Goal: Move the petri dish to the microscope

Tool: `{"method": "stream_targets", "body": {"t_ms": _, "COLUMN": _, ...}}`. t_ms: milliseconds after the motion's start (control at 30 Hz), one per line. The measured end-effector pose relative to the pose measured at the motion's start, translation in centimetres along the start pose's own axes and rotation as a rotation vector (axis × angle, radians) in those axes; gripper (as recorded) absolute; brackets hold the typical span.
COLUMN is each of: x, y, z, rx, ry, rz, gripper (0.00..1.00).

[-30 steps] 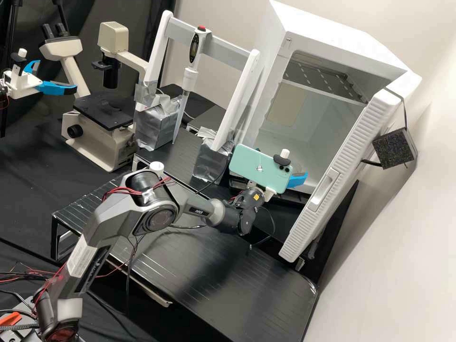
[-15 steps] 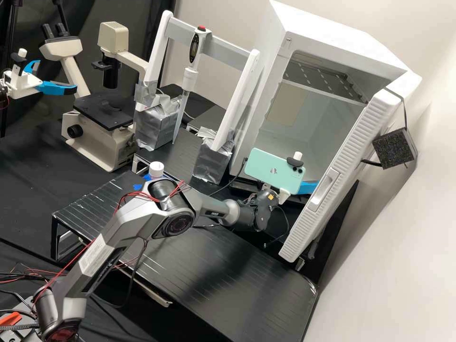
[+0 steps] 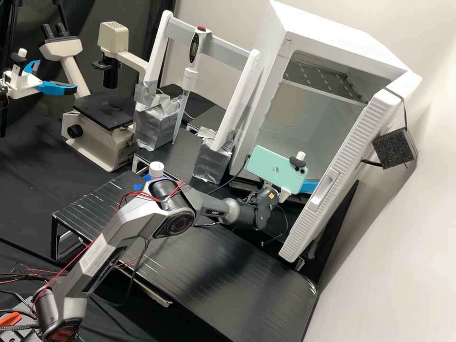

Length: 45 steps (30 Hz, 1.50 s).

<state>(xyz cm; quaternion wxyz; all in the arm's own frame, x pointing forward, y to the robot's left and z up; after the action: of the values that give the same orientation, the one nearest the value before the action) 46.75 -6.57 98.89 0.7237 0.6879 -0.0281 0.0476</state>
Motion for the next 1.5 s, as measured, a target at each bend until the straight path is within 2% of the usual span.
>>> {"method": "stream_targets", "body": {"t_ms": 133, "x": 0.0, "y": 0.1, "z": -0.4, "rx": 0.007, "ry": 0.005, "rz": 0.008, "gripper": 1.0}}
{"method": "stream_targets", "body": {"t_ms": 500, "x": -0.3, "y": 1.7, "z": -3.2, "rx": -0.015, "ry": 0.053, "rz": 0.038, "gripper": 1.0}}
{"method": "stream_targets", "body": {"t_ms": 800, "x": 0.3, "y": 0.4, "z": -4.6, "rx": -0.017, "ry": 0.07, "rz": 0.007, "gripper": 1.0}}
{"method": "stream_targets", "body": {"t_ms": 933, "x": 0.8, "y": -0.1, "z": -4.5, "rx": -0.016, "ry": 0.072, "rz": -0.003, "gripper": 1.0}}
{"method": "stream_targets", "body": {"t_ms": 1200, "x": 1.2, "y": -1.1, "z": -3.3, "rx": -0.014, "ry": 0.016, "rz": -0.033, "gripper": 1.0}}
{"method": "stream_targets", "body": {"t_ms": 1500, "x": 1.3, "y": -1.4, "z": -3.2, "rx": -0.012, "ry": 0.013, "rz": -0.039, "gripper": 1.0}}
